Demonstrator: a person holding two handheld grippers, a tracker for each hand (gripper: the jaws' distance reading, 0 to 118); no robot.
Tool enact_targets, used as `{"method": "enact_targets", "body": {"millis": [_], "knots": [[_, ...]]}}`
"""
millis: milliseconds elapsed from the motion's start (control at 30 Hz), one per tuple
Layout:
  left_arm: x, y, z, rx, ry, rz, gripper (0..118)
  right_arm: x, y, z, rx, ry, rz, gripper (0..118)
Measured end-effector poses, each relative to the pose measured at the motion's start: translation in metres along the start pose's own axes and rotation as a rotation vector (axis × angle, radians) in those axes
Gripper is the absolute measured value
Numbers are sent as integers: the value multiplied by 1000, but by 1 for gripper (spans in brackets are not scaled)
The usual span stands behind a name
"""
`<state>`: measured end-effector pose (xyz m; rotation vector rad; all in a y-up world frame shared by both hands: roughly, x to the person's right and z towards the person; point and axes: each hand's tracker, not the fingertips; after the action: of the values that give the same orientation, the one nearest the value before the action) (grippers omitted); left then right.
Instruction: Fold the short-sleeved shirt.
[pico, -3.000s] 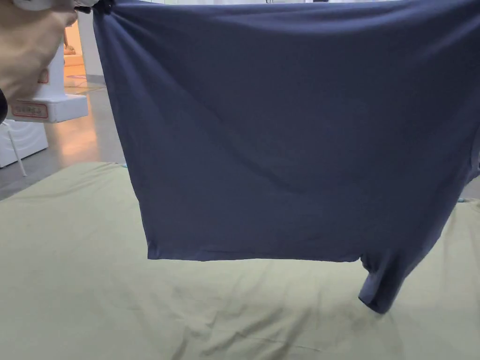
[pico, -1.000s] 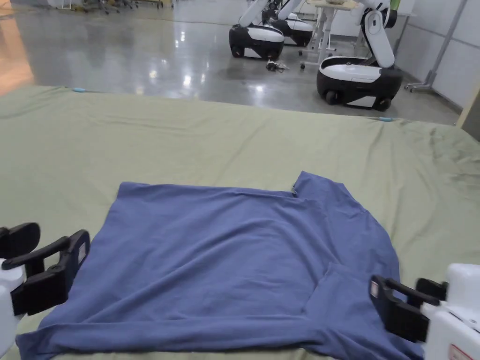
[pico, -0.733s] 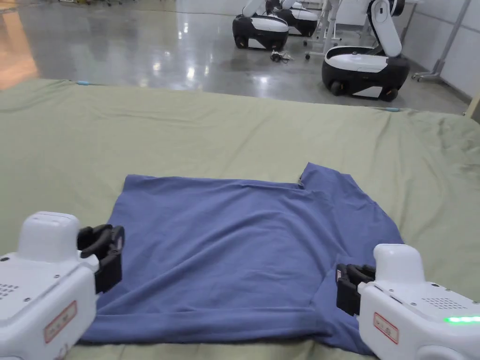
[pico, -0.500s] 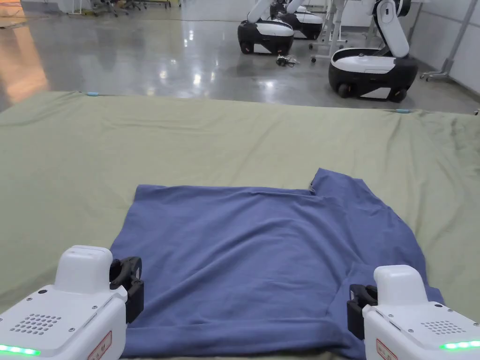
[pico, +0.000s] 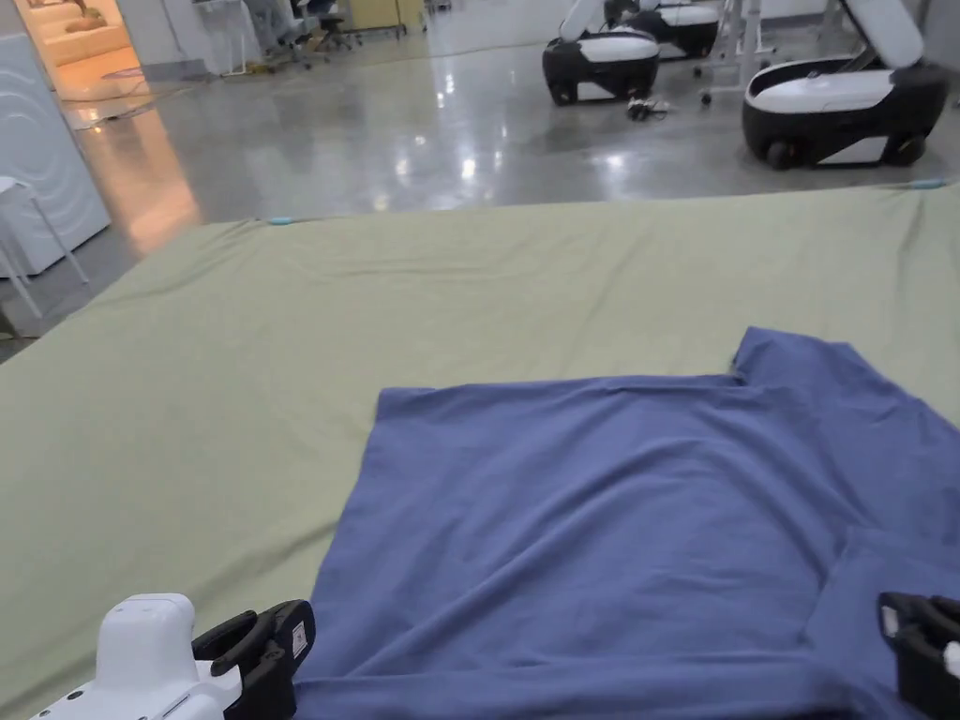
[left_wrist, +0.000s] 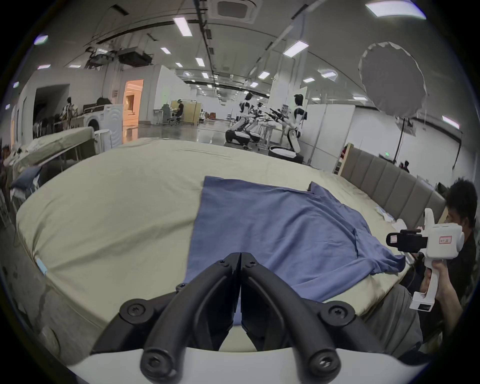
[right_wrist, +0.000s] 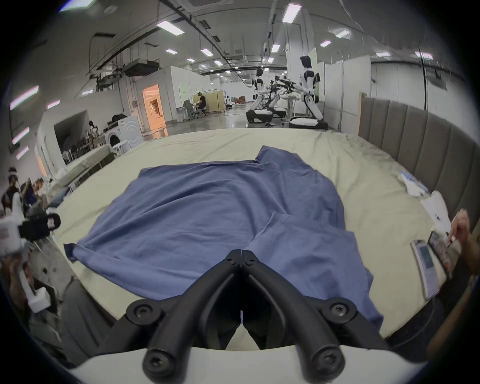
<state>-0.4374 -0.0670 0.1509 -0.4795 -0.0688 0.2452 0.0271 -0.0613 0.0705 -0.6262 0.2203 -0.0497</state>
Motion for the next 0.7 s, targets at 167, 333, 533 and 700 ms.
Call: {"method": "enact_targets", "body": {"millis": [167, 333, 533, 700], "knots": [[-34, -13, -4, -68, 61, 11, 59, -4, -3, 5, -6, 7, -18, 0], [-45, -23, -29, -144, 58, 32, 59, -6, -2, 7, -11, 18, -30, 0], [-41, -40, -52, -269, 98, -26, 42, 0, -5, 15, -21, -10, -33, 0], [-34, -32, -51, -317, 93, -76, 14, 16, -11, 19, -41, -46, -73, 0]]}}
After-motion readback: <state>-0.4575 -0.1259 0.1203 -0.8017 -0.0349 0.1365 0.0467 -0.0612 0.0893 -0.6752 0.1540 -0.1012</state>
